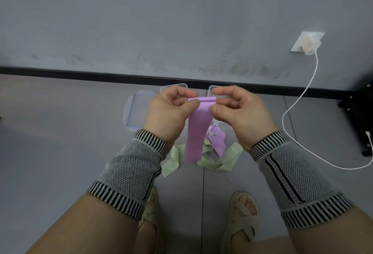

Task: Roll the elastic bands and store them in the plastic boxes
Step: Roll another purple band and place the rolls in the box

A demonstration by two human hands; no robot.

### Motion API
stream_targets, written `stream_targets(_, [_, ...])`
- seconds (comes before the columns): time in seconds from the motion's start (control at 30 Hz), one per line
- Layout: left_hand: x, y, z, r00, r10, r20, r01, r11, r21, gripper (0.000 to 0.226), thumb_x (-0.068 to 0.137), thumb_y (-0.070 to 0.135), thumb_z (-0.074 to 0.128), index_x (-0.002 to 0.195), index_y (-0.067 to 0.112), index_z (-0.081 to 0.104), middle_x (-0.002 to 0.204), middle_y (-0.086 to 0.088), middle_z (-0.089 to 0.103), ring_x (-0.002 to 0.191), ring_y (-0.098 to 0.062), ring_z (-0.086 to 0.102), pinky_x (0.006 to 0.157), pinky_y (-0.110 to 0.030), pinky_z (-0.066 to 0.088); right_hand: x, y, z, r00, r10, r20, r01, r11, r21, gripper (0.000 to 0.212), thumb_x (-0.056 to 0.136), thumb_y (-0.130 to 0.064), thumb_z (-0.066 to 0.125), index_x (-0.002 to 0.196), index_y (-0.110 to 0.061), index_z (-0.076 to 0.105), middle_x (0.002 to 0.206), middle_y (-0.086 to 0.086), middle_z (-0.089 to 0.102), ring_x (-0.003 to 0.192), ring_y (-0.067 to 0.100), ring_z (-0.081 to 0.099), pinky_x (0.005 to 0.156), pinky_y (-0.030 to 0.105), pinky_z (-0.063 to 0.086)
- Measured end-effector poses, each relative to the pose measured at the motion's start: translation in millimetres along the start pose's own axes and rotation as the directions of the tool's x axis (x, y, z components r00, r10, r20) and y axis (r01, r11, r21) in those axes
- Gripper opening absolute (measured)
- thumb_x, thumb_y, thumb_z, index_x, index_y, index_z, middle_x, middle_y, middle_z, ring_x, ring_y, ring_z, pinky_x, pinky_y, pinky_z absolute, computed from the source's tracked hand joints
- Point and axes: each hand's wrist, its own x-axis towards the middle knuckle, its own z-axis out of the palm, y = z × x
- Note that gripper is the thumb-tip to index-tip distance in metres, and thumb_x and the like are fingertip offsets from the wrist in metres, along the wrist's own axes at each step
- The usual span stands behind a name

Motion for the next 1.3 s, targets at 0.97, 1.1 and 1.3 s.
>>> stream_targets(0.97, [-2.2,1.5,2.8,1.000,-0.003,0.001,0.003,1.000,0.004,0.021,0.083,-0.004,0.062,0.074,0.015,0.063,0.061,0.000,0.062,0.056,-0.009,0.055,0.059,-0.022,0.045,-0.2,-0.2,6.4,0.995,-0.090,-0.046,0.090,0.996,0.008,0.026,0.079,0.001,0.069,0.076,-0.025,0.070,0.075,0.000,0.068,0.077,0.019,0.065,0.083,0.043,0.056])
stream_targets(1.1, [-3.3,2.9,2.0,1.000,0.022,0.011,-0.022,0.999,0.032,0.020,0.083,-0.007,0.060,0.076,0.013,0.063,0.060,0.000,0.059,0.047,-0.002,0.050,0.051,-0.014,0.040,-2.3,-2.0,6.5,0.997,-0.076,-0.021,0.076,0.997,-0.017,0.013,0.082,-0.012,0.070,0.086,-0.024,0.071,0.086,0.005,0.072,0.085,0.021,0.069,0.081,0.042,0.057])
stream_targets(1.3, [-3.8,2.8,6.3,0.999,-0.033,0.015,0.033,0.999,0.007,0.017,0.083,-0.005,0.062,0.083,0.012,0.063,0.069,-0.007,0.065,0.061,-0.012,0.059,0.063,-0.024,0.049,-1.6,-2.5,7.5,0.995,-0.081,-0.051,0.080,0.996,-0.029,0.016,0.080,-0.007,0.071,0.075,-0.022,0.071,0.080,0.010,0.072,0.080,0.029,0.068,0.080,0.047,0.057])
